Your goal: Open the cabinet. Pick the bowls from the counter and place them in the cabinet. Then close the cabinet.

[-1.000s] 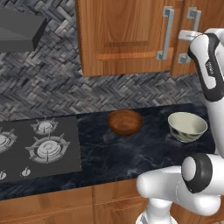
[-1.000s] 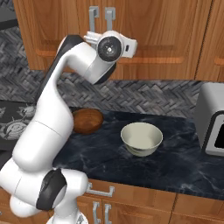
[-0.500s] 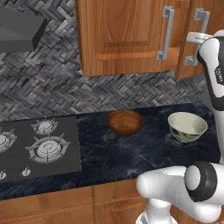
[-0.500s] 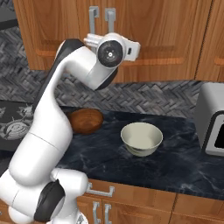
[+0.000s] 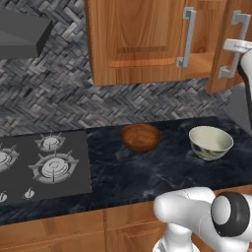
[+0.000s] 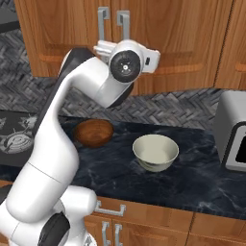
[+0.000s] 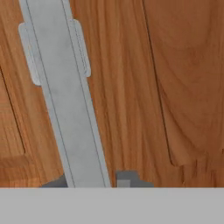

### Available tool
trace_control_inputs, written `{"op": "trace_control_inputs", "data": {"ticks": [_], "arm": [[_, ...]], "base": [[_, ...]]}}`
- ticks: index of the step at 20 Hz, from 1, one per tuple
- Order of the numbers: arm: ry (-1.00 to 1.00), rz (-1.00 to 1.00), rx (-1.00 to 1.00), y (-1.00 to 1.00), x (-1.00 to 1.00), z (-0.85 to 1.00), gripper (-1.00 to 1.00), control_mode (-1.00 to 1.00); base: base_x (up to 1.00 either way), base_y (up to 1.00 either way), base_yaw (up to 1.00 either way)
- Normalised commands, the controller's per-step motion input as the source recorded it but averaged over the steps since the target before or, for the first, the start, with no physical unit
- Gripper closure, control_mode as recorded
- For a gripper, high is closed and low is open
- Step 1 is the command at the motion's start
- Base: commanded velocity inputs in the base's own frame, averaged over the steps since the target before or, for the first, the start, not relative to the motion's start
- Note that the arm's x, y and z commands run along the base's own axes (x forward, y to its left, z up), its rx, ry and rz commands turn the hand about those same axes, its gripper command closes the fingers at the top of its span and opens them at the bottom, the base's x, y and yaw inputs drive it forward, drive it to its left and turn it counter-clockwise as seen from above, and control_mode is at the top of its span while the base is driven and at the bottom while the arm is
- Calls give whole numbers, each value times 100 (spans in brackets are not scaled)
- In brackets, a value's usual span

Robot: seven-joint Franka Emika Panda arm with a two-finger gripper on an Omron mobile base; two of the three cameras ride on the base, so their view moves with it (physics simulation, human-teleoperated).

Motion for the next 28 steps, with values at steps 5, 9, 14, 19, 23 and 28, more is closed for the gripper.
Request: {"op": "trace_control_inputs", "data": {"ticks": [5,9,14,19,23,28], "arm": [[0,0,0,-54,-50,3,100,-100],[1,0,0,-51,-41,0,100,-100],[4,0,0,-34,-21,0,100,-100],[6,0,0,-16,-4,-1,-100,-100],[0,0,0,-11,0,-9,-100,-100],[0,0,0,-14,-1,-10,-100,-100]], "base": [[0,0,0],[0,0,0],[0,0,0],[0,0,0],[0,0,0],[0,0,0]]}}
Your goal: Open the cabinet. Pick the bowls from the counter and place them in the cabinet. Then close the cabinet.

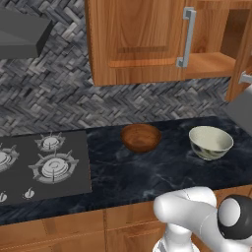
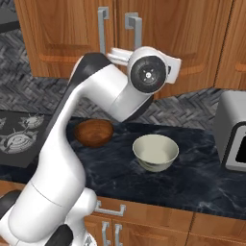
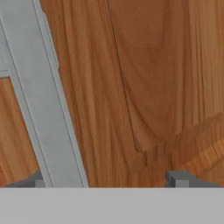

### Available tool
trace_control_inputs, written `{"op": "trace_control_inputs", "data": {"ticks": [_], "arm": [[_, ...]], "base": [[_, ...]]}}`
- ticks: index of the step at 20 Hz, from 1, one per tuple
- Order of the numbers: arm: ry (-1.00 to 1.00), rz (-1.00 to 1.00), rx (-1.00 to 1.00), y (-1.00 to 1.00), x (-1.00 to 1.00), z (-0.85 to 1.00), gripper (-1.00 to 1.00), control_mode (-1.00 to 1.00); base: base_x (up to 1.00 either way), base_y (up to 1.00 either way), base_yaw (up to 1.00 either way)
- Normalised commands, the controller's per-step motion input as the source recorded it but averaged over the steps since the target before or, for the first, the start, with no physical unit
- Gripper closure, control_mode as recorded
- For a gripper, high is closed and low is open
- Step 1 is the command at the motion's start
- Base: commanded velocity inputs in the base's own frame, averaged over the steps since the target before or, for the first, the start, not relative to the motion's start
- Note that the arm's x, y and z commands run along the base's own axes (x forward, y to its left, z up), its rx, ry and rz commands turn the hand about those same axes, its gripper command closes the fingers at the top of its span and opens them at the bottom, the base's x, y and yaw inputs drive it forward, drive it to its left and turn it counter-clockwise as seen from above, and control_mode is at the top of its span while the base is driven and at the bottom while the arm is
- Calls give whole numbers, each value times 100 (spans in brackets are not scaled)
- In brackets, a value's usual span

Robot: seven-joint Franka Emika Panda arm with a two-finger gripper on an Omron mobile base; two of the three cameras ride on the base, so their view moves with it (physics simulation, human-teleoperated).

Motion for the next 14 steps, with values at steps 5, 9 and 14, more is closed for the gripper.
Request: {"op": "trace_control_inputs", "data": {"ticks": [5,9,14], "arm": [[0,3,1,-16,-20,2,-100,-100],[0,3,0,-6,-22,9,-100,-100],[-1,8,0,1,-35,8,-100,-100]], "base": [[0,0,0],[0,0,0],[0,0,0]]}}
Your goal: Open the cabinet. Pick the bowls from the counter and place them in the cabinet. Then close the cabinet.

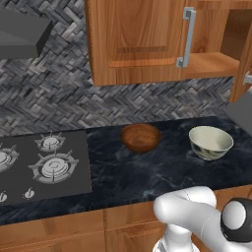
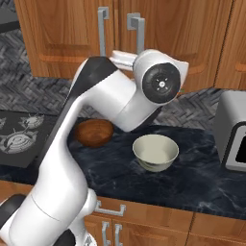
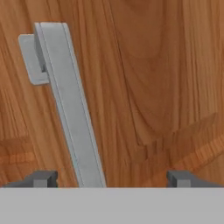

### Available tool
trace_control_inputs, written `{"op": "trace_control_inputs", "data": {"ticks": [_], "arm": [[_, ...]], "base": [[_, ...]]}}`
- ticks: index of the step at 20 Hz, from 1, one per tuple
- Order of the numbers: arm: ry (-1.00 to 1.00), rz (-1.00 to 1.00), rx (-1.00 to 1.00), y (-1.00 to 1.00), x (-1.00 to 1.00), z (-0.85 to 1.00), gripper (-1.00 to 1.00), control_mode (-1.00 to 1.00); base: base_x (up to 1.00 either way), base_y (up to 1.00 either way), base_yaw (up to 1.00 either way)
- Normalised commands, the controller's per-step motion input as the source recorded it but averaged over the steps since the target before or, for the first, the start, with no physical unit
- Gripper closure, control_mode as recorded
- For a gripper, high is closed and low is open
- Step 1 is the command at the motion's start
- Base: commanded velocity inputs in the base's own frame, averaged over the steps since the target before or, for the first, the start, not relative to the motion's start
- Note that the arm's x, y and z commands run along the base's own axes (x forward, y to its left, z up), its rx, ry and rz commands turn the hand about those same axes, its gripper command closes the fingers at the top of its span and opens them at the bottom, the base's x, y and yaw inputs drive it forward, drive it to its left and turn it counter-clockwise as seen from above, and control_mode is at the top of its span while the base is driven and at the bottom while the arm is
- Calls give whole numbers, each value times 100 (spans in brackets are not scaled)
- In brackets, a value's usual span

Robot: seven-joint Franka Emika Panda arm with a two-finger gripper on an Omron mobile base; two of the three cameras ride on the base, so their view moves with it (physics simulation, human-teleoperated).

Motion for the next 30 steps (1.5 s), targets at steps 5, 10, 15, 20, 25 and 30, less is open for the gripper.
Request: {"op": "trace_control_inputs", "data": {"ticks": [5,10,15,20,25,30], "arm": [[-4,8,-6,30,-47,3,-100,-100],[-4,0,-19,92,-29,0,-100,-100],[-3,0,-17,87,-11,0,-100,-100],[0,-6,-13,69,0,0,-100,-100],[0,-13,-14,52,6,0,-100,-100],[3,-18,-15,28,25,0,-100,-100]], "base": [[0,0,0],[0,0,0],[0,0,0],[0,0,0],[0,0,0],[0,0,0]]}}
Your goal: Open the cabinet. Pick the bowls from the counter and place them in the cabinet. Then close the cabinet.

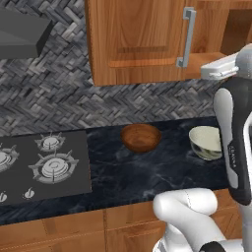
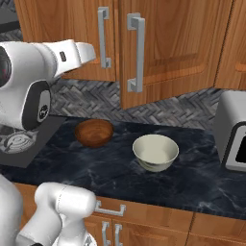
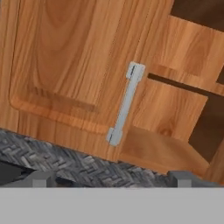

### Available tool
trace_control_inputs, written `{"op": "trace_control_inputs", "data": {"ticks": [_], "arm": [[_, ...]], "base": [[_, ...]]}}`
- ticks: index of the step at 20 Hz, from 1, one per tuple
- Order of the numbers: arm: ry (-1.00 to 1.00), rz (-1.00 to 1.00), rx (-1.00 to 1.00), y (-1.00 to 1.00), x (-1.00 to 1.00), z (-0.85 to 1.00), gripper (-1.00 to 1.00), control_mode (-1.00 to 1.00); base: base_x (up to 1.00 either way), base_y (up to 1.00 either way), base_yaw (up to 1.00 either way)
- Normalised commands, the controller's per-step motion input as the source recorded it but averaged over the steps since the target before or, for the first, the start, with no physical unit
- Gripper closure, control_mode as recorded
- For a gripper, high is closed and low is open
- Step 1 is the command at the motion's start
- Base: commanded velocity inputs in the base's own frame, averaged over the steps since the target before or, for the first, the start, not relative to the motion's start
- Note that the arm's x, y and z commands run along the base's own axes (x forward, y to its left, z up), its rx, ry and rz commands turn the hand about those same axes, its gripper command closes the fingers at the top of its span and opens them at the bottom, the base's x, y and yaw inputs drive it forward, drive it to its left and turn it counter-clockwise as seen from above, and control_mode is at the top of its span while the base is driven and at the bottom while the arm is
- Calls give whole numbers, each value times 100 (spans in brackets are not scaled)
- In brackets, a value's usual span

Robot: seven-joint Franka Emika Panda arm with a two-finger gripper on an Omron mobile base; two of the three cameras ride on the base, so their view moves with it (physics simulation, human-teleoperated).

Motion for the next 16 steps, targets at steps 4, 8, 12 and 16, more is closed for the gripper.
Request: {"op": "trace_control_inputs", "data": {"ticks": [4,8,12,16], "arm": [[6,-21,-14,5,31,0,-100,-100],[8,-22,-13,0,35,0,-100,-100],[9,-26,-12,-3,41,0,-100,-100],[8,-25,-10,-9,32,-3,-100,-100]], "base": [[0,0,0],[0,0,0],[0,0,0],[0,0,0]]}}
